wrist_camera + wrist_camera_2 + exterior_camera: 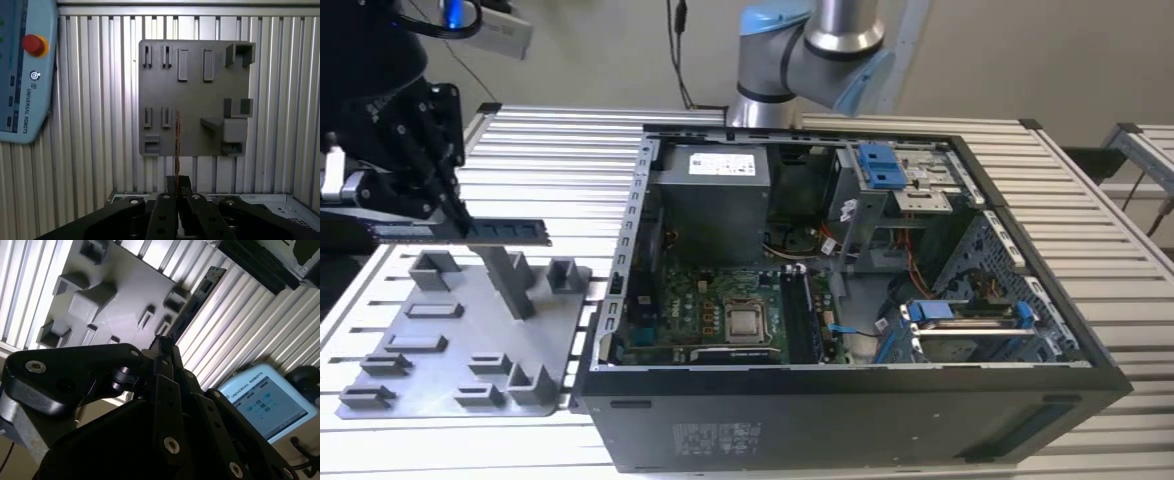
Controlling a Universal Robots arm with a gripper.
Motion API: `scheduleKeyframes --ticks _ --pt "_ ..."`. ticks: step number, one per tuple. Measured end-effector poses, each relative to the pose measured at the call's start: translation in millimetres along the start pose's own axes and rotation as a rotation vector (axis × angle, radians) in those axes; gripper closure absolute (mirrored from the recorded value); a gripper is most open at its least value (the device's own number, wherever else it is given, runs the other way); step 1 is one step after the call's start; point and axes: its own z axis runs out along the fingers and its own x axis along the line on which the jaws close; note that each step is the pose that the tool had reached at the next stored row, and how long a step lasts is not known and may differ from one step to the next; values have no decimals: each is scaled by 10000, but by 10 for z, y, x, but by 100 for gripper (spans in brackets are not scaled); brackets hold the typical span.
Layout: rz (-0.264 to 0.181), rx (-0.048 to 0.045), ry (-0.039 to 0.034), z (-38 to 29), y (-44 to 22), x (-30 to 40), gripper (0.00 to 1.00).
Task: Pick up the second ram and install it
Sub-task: 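Pick up the second ram and move it above second insertion slot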
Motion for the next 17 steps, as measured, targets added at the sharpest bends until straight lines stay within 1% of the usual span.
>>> scheduleKeyframes --ticks 17 --pt "-46 -10 -1 15 -637 -11 86"
